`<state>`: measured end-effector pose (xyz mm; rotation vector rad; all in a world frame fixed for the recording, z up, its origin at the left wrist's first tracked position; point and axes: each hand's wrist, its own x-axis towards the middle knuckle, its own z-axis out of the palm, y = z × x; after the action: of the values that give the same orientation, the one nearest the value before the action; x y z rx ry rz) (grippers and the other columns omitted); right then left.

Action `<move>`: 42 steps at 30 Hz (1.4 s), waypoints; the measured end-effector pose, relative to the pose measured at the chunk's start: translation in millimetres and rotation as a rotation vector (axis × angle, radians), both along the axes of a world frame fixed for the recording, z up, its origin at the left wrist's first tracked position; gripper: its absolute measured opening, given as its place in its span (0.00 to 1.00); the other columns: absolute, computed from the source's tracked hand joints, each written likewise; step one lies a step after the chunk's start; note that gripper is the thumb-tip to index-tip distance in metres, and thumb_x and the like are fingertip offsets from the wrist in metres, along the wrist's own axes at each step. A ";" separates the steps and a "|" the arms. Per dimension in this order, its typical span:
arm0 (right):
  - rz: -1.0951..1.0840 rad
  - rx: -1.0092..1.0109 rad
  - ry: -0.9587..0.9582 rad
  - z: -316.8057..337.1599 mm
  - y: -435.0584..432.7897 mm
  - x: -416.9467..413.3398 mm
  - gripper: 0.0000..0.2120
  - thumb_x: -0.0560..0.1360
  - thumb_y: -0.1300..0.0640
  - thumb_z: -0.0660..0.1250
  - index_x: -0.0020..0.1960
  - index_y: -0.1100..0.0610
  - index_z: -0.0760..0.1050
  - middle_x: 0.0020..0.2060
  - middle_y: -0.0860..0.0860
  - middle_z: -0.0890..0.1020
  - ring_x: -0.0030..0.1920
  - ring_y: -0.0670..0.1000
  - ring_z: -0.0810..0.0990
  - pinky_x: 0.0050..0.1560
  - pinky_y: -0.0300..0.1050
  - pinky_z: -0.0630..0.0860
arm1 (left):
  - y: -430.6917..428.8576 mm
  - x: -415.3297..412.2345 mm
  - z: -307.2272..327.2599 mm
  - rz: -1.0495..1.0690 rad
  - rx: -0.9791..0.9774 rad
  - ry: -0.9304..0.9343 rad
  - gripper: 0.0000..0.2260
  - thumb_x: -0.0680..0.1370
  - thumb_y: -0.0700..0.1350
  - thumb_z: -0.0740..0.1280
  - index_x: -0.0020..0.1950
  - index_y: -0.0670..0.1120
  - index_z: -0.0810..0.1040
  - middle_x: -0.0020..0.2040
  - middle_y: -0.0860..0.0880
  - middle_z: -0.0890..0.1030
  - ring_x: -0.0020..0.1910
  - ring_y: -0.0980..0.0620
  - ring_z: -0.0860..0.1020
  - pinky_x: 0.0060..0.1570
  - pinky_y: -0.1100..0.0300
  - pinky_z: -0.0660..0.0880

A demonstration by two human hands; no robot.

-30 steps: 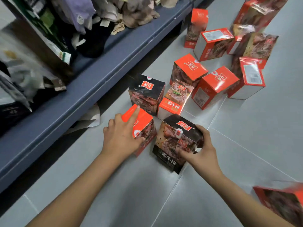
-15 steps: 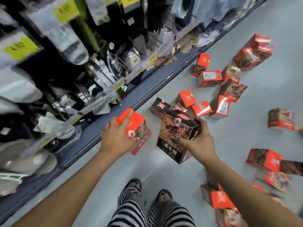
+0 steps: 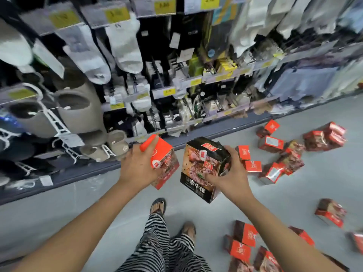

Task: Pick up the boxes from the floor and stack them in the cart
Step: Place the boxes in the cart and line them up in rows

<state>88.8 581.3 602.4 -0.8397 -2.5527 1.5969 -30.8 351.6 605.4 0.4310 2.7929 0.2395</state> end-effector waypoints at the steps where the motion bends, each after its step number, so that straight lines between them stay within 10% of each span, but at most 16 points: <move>1: 0.038 0.000 0.012 6.7 -8.4 -2.2 0.39 0.58 0.58 0.80 0.61 0.42 0.63 0.51 0.41 0.78 0.51 0.36 0.77 0.52 0.32 0.71 | -12.2 7.3 6.3 0.029 0.015 0.002 0.47 0.67 0.61 0.73 0.77 0.61 0.46 0.64 0.42 0.67 0.62 0.38 0.69 0.59 0.47 0.70; 10: 0.448 0.020 0.002 45.0 -118.3 -29.6 0.40 0.58 0.56 0.80 0.63 0.39 0.63 0.52 0.46 0.80 0.50 0.44 0.79 0.51 0.42 0.76 | -150.5 78.2 44.7 0.349 0.036 0.059 0.47 0.67 0.62 0.72 0.77 0.63 0.44 0.60 0.44 0.69 0.58 0.40 0.71 0.55 0.48 0.71; 18: 0.782 0.007 0.030 72.3 -280.2 -45.4 0.38 0.59 0.61 0.80 0.59 0.38 0.64 0.47 0.37 0.78 0.46 0.31 0.76 0.41 0.22 0.69 | -306.8 153.4 69.2 0.688 0.086 0.143 0.46 0.66 0.59 0.72 0.77 0.62 0.49 0.60 0.44 0.70 0.57 0.40 0.71 0.54 0.49 0.73; 25: 1.073 -0.041 0.069 94.6 -470.0 -38.6 0.40 0.60 0.59 0.81 0.62 0.41 0.63 0.51 0.38 0.78 0.50 0.33 0.76 0.53 0.34 0.72 | -461.9 231.8 101.0 0.940 0.052 0.242 0.46 0.66 0.63 0.72 0.76 0.65 0.47 0.61 0.44 0.69 0.60 0.39 0.71 0.57 0.48 0.72; 38: 1.643 -0.123 0.072 81.7 -758.7 -28.9 0.39 0.61 0.60 0.82 0.62 0.46 0.61 0.52 0.37 0.75 0.49 0.26 0.74 0.47 0.22 0.69 | -671.2 326.3 63.8 1.330 -0.035 0.218 0.48 0.67 0.63 0.72 0.75 0.67 0.40 0.69 0.39 0.65 0.65 0.38 0.68 0.61 0.44 0.71; 42: 1.809 -0.060 0.031 49.5 -834.1 -42.6 0.42 0.59 0.55 0.83 0.62 0.43 0.59 0.56 0.45 0.78 0.57 0.41 0.78 0.62 0.44 0.75 | -707.9 332.3 17.4 1.351 -0.036 0.100 0.47 0.68 0.65 0.68 0.74 0.65 0.36 0.67 0.38 0.66 0.62 0.39 0.69 0.59 0.47 0.71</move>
<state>46.2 -252.8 651.9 2.0727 -3.0134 1.4886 301.6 -356.2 622.7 -1.5161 2.6639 0.4232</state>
